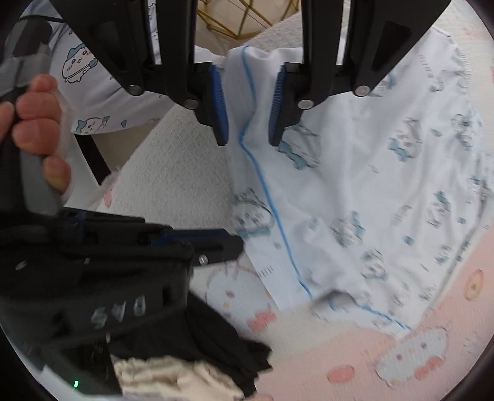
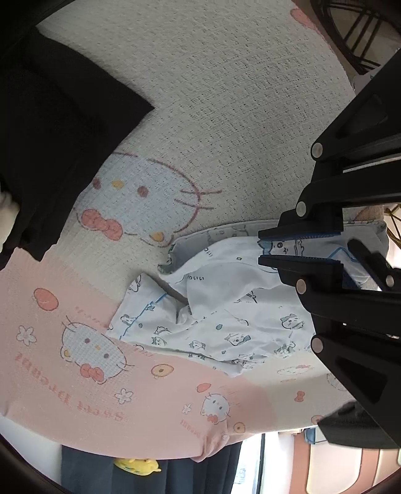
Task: Fold clothes
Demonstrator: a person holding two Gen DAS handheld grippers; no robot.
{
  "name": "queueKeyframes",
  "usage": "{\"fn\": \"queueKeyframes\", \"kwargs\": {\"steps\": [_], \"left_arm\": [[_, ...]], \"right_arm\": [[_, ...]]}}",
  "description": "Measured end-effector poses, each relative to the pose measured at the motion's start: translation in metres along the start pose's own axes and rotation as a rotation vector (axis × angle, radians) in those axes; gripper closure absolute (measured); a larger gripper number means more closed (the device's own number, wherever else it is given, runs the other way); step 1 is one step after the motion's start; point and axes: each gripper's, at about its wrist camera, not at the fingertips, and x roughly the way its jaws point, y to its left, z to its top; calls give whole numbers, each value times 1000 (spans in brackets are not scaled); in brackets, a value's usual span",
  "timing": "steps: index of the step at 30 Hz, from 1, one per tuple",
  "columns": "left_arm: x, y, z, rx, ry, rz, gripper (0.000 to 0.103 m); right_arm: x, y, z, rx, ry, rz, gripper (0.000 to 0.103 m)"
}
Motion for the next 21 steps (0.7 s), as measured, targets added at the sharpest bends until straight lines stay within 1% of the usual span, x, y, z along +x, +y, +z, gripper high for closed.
{"fn": "queueKeyframes", "kwargs": {"steps": [1, 2, 3, 6, 9, 11, 12, 14, 15, 18, 21], "left_arm": [[-7, 4, 0, -9, -26, 10, 53], [-13, 9, 0, -20, -47, 21, 50], [-17, 15, 0, -33, -63, 33, 49], [-24, 38, -2, -83, -81, 77, 49], [-24, 65, -8, -163, -81, 103, 49], [-22, 87, -12, -221, -77, 113, 49], [-23, 97, -17, -244, -75, 118, 49], [-24, 116, -30, -286, -72, 128, 49], [-25, 125, -36, -308, -70, 133, 49], [-22, 145, -39, -365, -74, 147, 49], [-25, 167, -44, -414, -85, 168, 49]], "right_arm": [[-2, 1, 1, -5, -11, -4, 71], [-5, 1, 1, -9, -25, -7, 65], [-7, 1, 2, -13, -40, -9, 61], [-13, 3, 5, -12, -80, -19, 61], [-17, 6, 7, -18, -126, -39, 61], [-19, 12, 8, -48, -159, -68, 61], [-19, 15, 9, -67, -174, -82, 60], [-18, 23, 12, -103, -192, -105, 54], [-16, 26, 14, -119, -197, -114, 52], [-5, 34, 19, -150, -189, -120, 52], [9, 39, 25, -183, -167, -159, 52]]}}
